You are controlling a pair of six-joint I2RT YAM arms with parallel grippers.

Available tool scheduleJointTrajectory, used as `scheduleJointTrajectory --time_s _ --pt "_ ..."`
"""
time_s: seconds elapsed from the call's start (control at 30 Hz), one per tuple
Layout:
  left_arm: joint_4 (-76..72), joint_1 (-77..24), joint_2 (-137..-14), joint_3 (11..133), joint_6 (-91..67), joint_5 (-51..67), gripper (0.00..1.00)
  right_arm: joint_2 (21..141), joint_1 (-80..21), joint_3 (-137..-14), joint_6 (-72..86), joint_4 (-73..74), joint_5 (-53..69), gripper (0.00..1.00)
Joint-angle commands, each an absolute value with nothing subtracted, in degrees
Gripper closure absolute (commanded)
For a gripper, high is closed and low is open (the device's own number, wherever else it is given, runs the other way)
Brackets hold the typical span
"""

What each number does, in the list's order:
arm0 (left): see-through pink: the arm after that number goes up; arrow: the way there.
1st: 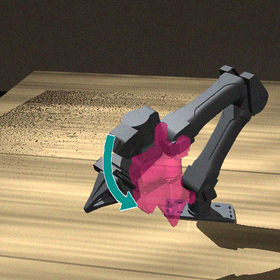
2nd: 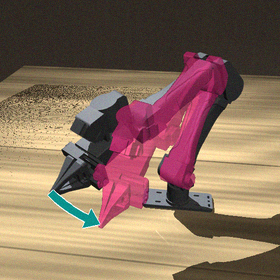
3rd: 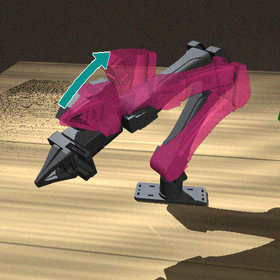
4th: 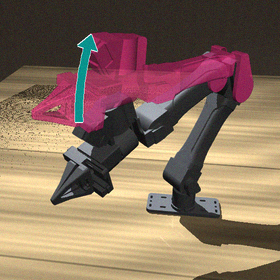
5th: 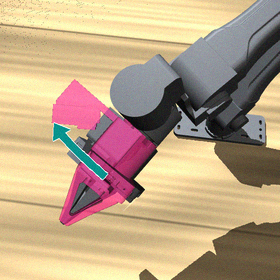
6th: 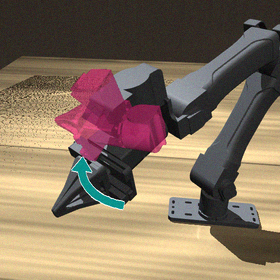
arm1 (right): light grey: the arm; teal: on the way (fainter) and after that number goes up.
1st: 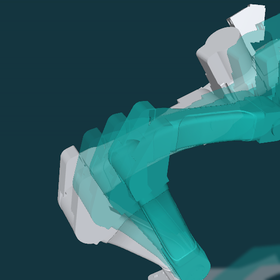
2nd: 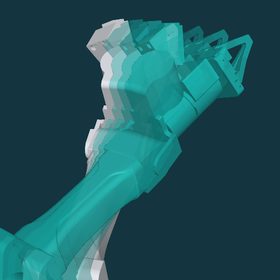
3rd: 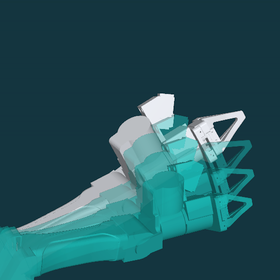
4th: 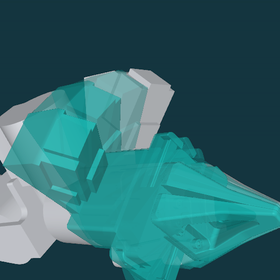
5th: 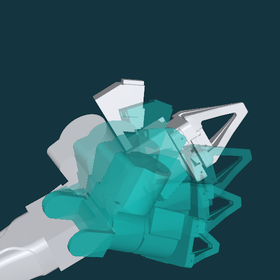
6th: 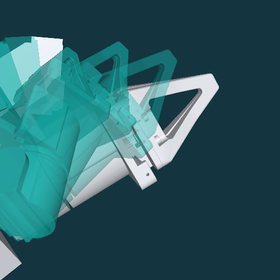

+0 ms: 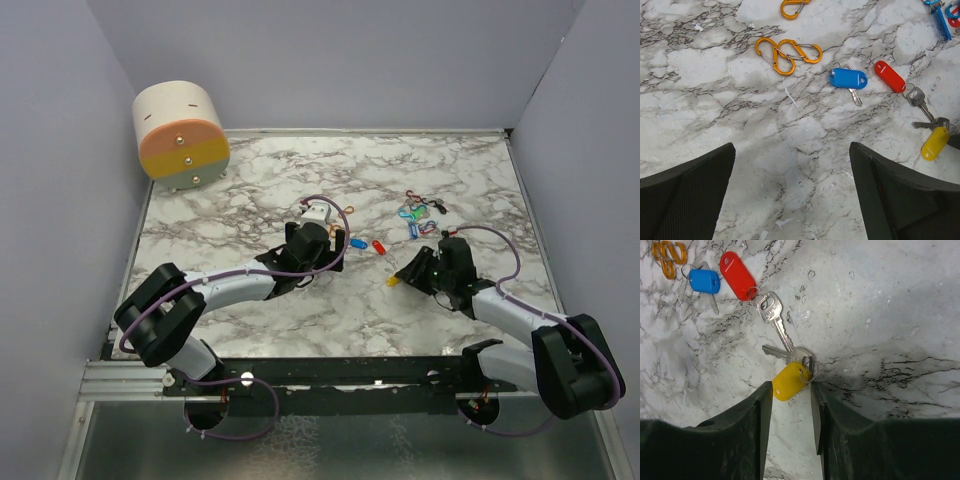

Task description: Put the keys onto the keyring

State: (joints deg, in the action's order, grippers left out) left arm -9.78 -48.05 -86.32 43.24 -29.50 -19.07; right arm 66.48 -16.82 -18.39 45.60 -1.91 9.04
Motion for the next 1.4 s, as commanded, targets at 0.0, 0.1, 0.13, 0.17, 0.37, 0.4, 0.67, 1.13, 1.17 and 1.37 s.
scheduleJointTrajectory --time_s 0.0,0.1,0.13,0.17,0.37,0.4,0.67,1.13,1.17,1.37 --pt "-10.1 -47.7 -84.8 43.1 -28.9 -19.3 0.01 67.6 -17.1 -18.9 46.2 -2.3 5.3 0.63" --pt "-10.2 -47.7 -84.9 43.2 -28.8 -19.3 0.01 67.7 -17.1 -18.9 46.2 -2.3 4.5 0.63" --pt "-10.1 -47.7 -84.9 43.2 -28.8 -19.3 0.01 67.6 -17.1 -19.0 46.2 -2.2 4.2 0.64" --pt "-10.1 -47.7 -85.0 43.2 -28.8 -19.3 0.01 67.5 -17.1 -19.0 46.3 -2.1 3.8 0.64" --pt "-10.0 -47.6 -85.0 43.2 -28.7 -19.3 0.01 67.5 -17.1 -19.2 46.3 -2.0 2.6 0.64" --pt "-10.0 -47.6 -85.0 43.2 -28.7 -19.3 0.01 67.6 -17.1 -19.3 46.2 -2.1 2.6 0.65" --pt "-10.1 -47.5 -84.8 42.9 -28.7 -19.3 0.01 68.8 -17.1 -18.9 46.4 -3.1 2.1 0.76" --pt "-10.3 -47.3 -84.8 42.5 -28.8 -19.2 0.01 70.2 -17.1 -19.6 47.5 -3.3 0.2 0.89" --pt "-10.3 -47.3 -84.8 42.5 -28.8 -19.1 0.01 70.3 -17.1 -19.6 47.6 -3.4 0.0 0.89" --pt "-10.3 -47.2 -84.9 42.4 -28.9 -19.2 0.01 70.6 -17.1 -19.9 47.5 -3.5 -1.1 0.99"
